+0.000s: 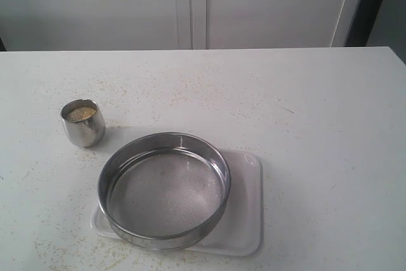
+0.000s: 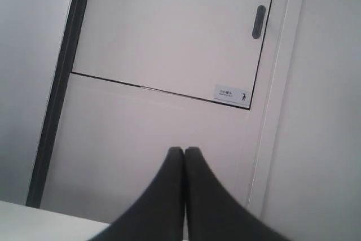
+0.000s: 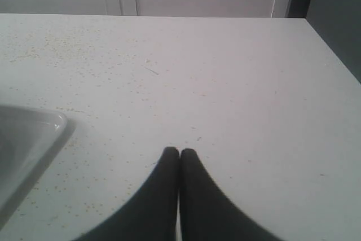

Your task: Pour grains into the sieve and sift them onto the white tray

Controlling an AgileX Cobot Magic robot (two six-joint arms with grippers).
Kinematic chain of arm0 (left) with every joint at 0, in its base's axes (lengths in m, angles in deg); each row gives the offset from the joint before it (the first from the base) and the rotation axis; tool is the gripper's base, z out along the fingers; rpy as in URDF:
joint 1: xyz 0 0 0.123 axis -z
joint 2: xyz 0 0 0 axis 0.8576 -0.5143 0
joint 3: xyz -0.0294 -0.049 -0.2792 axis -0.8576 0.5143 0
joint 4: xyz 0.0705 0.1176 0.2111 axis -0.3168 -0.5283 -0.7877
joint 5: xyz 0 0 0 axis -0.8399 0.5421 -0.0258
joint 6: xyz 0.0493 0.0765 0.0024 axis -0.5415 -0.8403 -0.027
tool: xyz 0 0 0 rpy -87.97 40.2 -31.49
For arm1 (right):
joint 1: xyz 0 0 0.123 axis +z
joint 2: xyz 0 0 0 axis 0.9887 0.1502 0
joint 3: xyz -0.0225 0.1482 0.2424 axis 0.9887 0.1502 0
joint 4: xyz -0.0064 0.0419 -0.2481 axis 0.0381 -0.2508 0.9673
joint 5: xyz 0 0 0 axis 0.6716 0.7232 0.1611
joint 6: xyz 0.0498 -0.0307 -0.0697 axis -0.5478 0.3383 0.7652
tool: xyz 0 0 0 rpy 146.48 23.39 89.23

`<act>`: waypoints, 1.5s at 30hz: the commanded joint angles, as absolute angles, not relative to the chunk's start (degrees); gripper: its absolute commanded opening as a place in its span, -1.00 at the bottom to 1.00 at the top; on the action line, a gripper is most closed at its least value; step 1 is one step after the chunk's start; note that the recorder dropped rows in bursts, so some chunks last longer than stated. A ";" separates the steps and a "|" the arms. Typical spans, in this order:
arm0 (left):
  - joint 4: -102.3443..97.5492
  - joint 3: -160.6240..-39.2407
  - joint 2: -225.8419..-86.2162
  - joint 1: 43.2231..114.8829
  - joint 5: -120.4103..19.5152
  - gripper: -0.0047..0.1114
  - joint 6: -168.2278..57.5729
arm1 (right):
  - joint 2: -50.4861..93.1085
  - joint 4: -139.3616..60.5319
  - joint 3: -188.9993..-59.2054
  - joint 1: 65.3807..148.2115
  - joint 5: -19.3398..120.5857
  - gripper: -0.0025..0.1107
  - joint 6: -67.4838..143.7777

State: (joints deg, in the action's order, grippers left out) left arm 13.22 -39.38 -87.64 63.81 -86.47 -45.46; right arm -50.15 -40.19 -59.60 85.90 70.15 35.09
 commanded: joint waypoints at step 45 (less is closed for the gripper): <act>-16.47 -59.34 -147.42 63.77 -101.48 -0.34 -34.51 | -50.49 -39.81 -59.21 86.02 69.87 -0.96 34.86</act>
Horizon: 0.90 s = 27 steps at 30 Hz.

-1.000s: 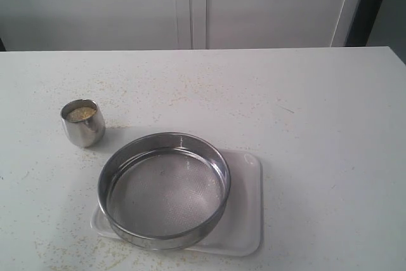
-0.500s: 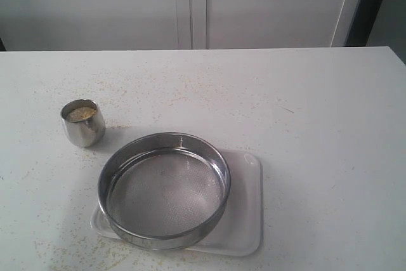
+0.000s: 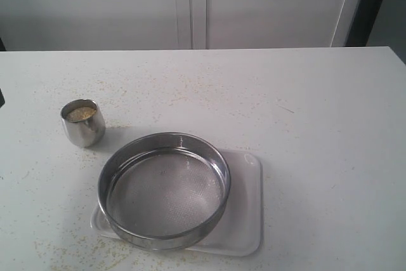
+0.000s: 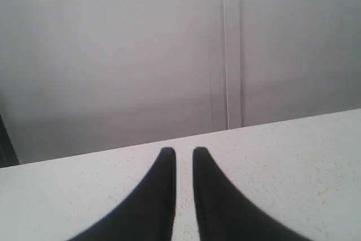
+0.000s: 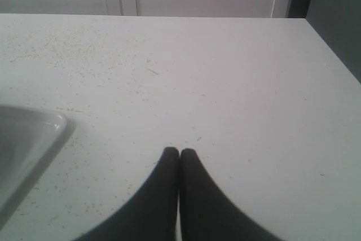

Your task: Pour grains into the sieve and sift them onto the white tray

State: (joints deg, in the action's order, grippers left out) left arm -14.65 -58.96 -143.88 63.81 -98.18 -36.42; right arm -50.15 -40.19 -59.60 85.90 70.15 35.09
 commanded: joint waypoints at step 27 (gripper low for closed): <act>-31.83 -73.51 -177.35 63.77 -112.68 0.89 -22.77 | -50.49 -39.81 -59.21 86.02 69.87 -0.96 33.70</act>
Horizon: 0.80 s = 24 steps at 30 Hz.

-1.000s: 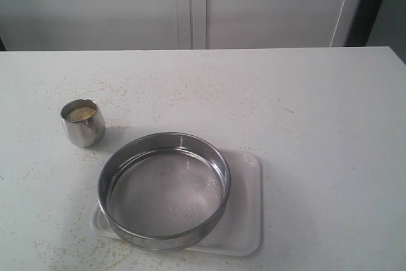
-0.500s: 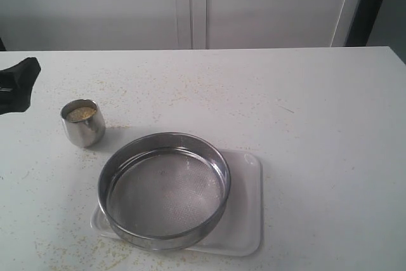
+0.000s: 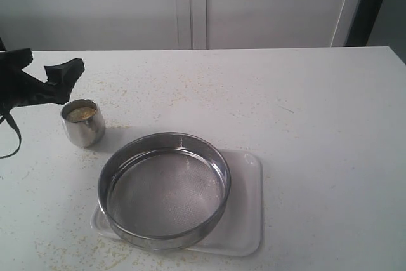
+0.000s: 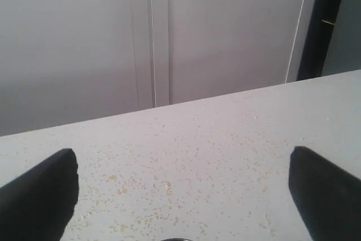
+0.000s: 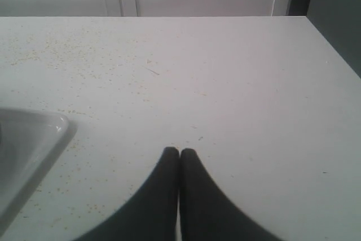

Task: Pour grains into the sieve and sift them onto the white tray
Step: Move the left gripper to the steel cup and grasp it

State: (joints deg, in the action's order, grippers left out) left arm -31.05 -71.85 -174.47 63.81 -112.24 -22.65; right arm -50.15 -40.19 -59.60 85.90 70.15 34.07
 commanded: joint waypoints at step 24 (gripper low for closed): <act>-31.25 -79.69 -202.14 63.77 -120.41 0.89 -27.78 | -50.49 -39.81 -59.21 86.02 69.87 -0.96 33.70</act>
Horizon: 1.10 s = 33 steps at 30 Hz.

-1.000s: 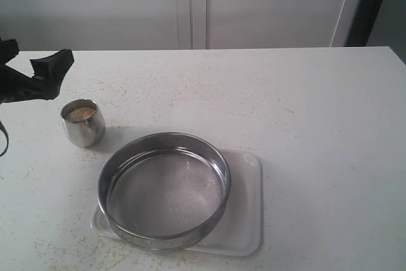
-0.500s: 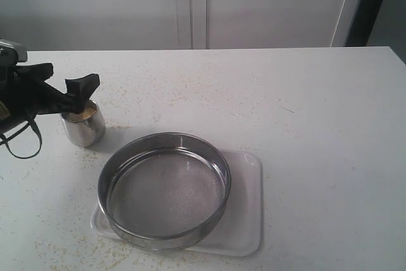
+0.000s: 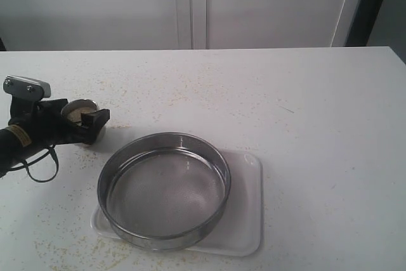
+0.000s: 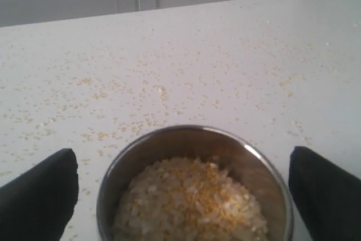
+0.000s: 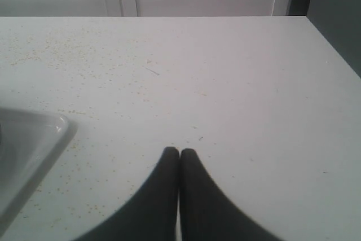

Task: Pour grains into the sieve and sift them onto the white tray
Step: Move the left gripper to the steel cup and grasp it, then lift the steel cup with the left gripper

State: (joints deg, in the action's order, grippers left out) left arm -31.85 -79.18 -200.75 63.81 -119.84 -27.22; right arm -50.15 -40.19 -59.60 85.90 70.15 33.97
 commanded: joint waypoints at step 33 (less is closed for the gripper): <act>-36.28 -82.63 -204.57 63.77 -119.28 0.65 -28.69 | -50.49 -39.81 -59.21 86.02 69.87 -0.96 33.70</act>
